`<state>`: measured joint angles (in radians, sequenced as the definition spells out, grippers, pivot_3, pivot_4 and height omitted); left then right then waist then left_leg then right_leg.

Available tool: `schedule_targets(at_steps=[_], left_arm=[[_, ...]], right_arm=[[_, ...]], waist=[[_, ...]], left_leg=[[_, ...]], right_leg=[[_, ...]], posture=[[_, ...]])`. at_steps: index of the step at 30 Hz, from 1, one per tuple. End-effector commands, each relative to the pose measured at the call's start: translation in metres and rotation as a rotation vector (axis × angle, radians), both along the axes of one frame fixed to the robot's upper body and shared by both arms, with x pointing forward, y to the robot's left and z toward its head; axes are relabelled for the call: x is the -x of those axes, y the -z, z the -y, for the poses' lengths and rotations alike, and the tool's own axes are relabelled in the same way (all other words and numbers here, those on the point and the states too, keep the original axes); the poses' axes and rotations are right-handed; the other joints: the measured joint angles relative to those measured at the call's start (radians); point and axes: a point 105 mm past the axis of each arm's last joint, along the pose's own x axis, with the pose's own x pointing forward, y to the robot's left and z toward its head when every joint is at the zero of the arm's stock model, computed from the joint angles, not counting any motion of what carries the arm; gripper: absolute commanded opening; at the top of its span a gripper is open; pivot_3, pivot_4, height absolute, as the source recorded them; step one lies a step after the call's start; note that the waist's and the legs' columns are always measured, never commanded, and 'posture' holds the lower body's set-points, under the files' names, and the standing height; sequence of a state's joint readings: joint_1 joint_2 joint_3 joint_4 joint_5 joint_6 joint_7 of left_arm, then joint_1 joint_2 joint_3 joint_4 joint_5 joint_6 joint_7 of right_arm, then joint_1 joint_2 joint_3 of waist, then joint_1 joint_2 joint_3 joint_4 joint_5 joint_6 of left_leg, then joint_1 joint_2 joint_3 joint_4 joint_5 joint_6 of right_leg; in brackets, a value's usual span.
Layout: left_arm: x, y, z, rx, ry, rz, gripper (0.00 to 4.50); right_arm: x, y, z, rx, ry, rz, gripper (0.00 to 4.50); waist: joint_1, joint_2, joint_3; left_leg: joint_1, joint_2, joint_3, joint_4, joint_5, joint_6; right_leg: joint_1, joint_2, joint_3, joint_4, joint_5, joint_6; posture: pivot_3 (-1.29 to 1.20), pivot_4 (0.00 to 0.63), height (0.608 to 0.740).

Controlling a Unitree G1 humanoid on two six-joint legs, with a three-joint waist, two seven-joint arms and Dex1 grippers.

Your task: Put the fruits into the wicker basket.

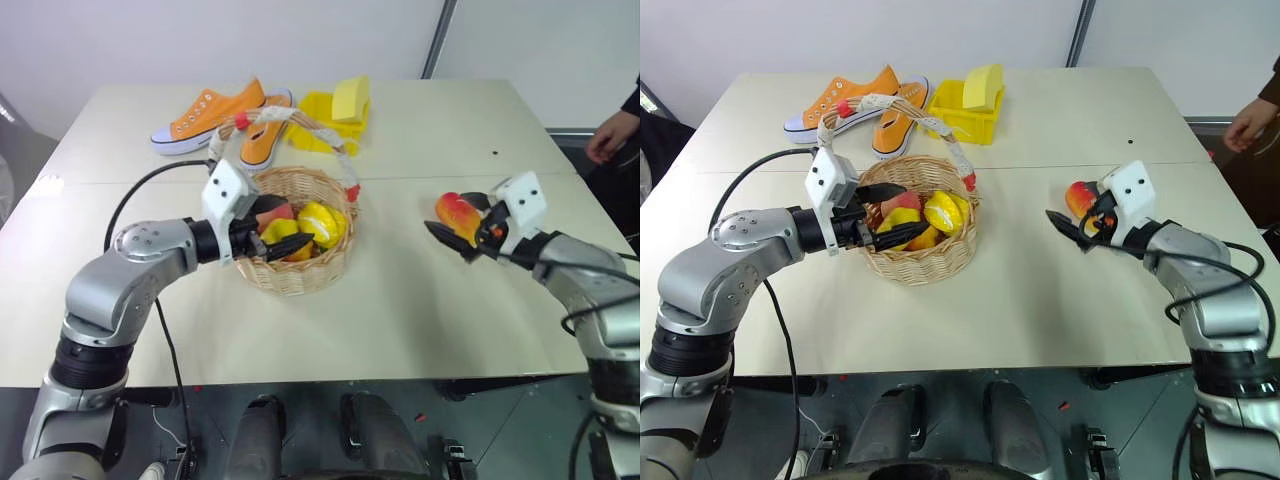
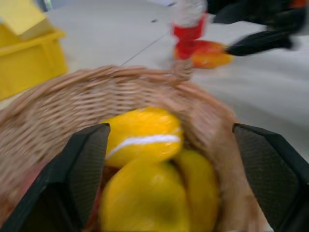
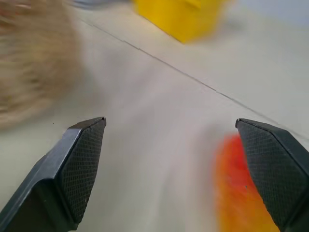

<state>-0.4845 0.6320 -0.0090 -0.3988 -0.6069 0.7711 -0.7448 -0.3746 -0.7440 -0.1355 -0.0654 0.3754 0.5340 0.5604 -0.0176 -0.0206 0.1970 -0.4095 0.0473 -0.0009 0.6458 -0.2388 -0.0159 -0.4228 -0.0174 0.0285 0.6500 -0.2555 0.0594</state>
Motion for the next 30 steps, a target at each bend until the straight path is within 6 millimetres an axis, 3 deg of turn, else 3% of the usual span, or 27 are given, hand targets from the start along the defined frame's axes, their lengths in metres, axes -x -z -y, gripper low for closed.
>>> schedule_targets(at_steps=[1,10,13,16,18,19,20,24,27,30], left_arm=[[0.014,-0.017,-0.002,0.041,0.076,0.051,4.47],[0.023,-0.012,-0.005,0.039,0.075,0.044,4.47],[0.025,-0.011,-0.004,0.04,0.074,0.045,4.47],[0.024,-0.011,-0.007,0.041,0.06,0.048,4.5],[0.023,-0.011,-0.009,0.047,0.049,0.048,4.5],[0.023,-0.012,-0.012,0.065,0.041,0.046,4.5],[0.023,-0.013,-0.014,0.086,0.032,0.043,4.5],[0.022,-0.009,-0.038,0.135,-0.049,0.034,4.5],[0.019,-0.004,-0.069,0.162,-0.156,0.028,4.5],[0.022,0.002,-0.09,0.155,-0.201,0.039,4.5]], right_arm=[[-0.017,-0.002,0.02,-0.007,0.108,-0.006,4.5],[-0.034,0.035,0.039,-0.113,0.185,-0.194,4.5],[-0.036,0.035,0.039,-0.13,0.178,-0.2,4.5],[-0.036,0.028,0.038,-0.14,0.165,-0.174,3.3],[-0.035,0.022,0.036,-0.116,0.151,-0.146,2.13],[-0.033,0.018,0.034,-0.096,0.134,-0.121,1.83],[-0.031,0.014,0.031,-0.079,0.117,-0.101,1.83],[-0.009,-0.007,0.009,0.03,-0.023,-0.025,1.83],[0.032,-0.025,-0.033,0.089,-0.301,0.026,1.83],[0.082,-0.036,-0.077,0.021,-0.59,-0.028,1.83]], waist=[[0.0,0.0,0.0],[0.002,0.0,0.0],[0.002,0.0,0.0],[0.0,0.0,0.0],[-0.001,0.0,0.0],[-0.001,0.0,0.0],[-0.002,0.001,0.0],[0.001,0.001,0.0],[0.004,0.001,0.0],[0.0,0.001,0.0]], left_leg=[[0.0,0.0,0.0,0.0,0.0,0.0],[0.0,0.001,0.0,0.0,0.0,0.0],[0.0,0.001,0.0,0.0,0.0,0.0],[0.0,0.001,0.0,0.0,0.0,0.0],[0.0,0.001,-0.001,0.0,0.0,0.0],[0.0,0.001,-0.001,0.0,0.0,0.0],[0.0,0.001,0.0,0.0,0.0,0.0],[0.0,0.002,-0.001,0.0,0.0,0.0],[0.0,0.002,-0.001,-0.001,0.0,0.0],[0.001,0.004,-0.001,-0.001,0.0,0.001]], right_leg=[[0.0,0.001,0.0,0.0,0.0,0.001],[0.0,0.002,0.0,0.0,0.002,0.002],[0.0,0.002,0.0,0.0,0.002,0.002],[0.0,0.002,0.0,0.0,0.002,0.002],[0.0,0.002,0.0,0.001,0.002,0.002],[0.0,0.002,0.0,0.001,0.002,0.002],[-0.001,0.002,0.0,0.001,0.002,0.003],[-0.001,0.003,0.0,0.002,0.002,0.003],[-0.002,0.003,0.0,0.002,0.002,0.003],[-0.002,0.004,0.0,0.002,0.001,0.002]], posture=[[0.0,0.15,0.74],[0.0,0.15,0.74],[0.0,0.15,0.74],[0.0,0.15,0.74],[0.0,0.15,0.74],[0.0,0.15,0.74],[0.0,0.15,0.74],[0.0,0.15,0.74],[0.0,0.15,0.74],[0.0,0.15,0.74]])
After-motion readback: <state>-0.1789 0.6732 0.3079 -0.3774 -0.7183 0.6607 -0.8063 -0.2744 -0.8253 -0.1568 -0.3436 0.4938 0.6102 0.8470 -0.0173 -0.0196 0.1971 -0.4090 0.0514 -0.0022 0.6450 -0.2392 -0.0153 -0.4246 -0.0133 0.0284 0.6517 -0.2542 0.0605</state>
